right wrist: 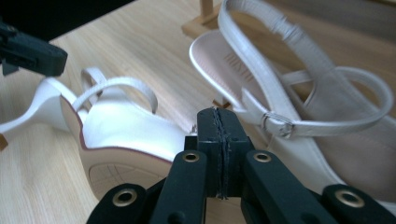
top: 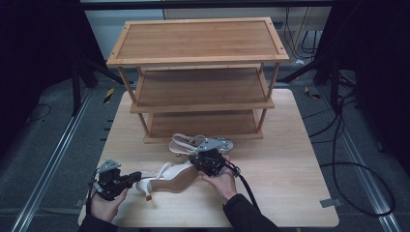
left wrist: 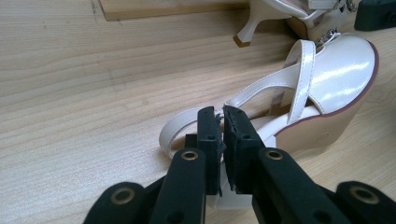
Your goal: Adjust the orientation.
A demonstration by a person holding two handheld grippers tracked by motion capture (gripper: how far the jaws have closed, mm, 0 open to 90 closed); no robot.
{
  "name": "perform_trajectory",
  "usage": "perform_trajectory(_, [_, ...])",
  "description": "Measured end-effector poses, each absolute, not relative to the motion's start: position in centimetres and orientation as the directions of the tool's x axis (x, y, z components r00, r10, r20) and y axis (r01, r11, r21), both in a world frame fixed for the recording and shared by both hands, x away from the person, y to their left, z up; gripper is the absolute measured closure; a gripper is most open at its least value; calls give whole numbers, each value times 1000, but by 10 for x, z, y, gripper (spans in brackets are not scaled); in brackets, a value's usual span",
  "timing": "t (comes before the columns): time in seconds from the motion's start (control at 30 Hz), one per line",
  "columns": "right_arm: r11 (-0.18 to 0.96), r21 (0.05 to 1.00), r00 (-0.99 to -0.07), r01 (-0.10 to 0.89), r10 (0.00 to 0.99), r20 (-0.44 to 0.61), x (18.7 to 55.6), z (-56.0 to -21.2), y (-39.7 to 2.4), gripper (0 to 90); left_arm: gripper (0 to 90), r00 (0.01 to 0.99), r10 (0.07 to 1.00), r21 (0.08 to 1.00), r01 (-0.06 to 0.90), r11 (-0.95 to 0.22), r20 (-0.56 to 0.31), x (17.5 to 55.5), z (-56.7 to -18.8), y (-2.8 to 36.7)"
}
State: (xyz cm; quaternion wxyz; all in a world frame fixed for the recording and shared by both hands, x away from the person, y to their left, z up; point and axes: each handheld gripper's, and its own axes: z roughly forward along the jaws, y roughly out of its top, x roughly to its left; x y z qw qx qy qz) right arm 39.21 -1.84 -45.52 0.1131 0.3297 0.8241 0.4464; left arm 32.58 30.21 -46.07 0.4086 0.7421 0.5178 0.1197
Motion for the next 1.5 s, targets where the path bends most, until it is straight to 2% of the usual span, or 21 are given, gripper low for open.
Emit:
perform_trajectory(0.47, [353, 833, -790, 425, 594, 151, 366, -447, -31, 900, 868, 443, 856, 727, 675, -123, -267, 310, -459, 302])
perform_trajectory(0.8, [374, 830, -812, 413, 564, 150, 344, -443, -41, 900, 862, 527, 793, 707, 683, -182, -304, 290, -464, 285])
perform_trajectory(1.23, [427, 767, -777, 480, 612, 145, 333, -474, -73, 892, 871, 627, 719, 711, 649, -270, -299, 270, -467, 259])
perform_trajectory(1.4, [446, 753, -776, 483, 616, 133, 333, -477, -77, 861, 837, 630, 716, 714, 646, -269, -300, 270, -467, 258])
perform_trajectory(1.5, [444, 754, -776, 484, 616, 135, 334, -478, -79, 846, 769, 639, 707, 729, 633, -260, -302, 271, -466, 250])
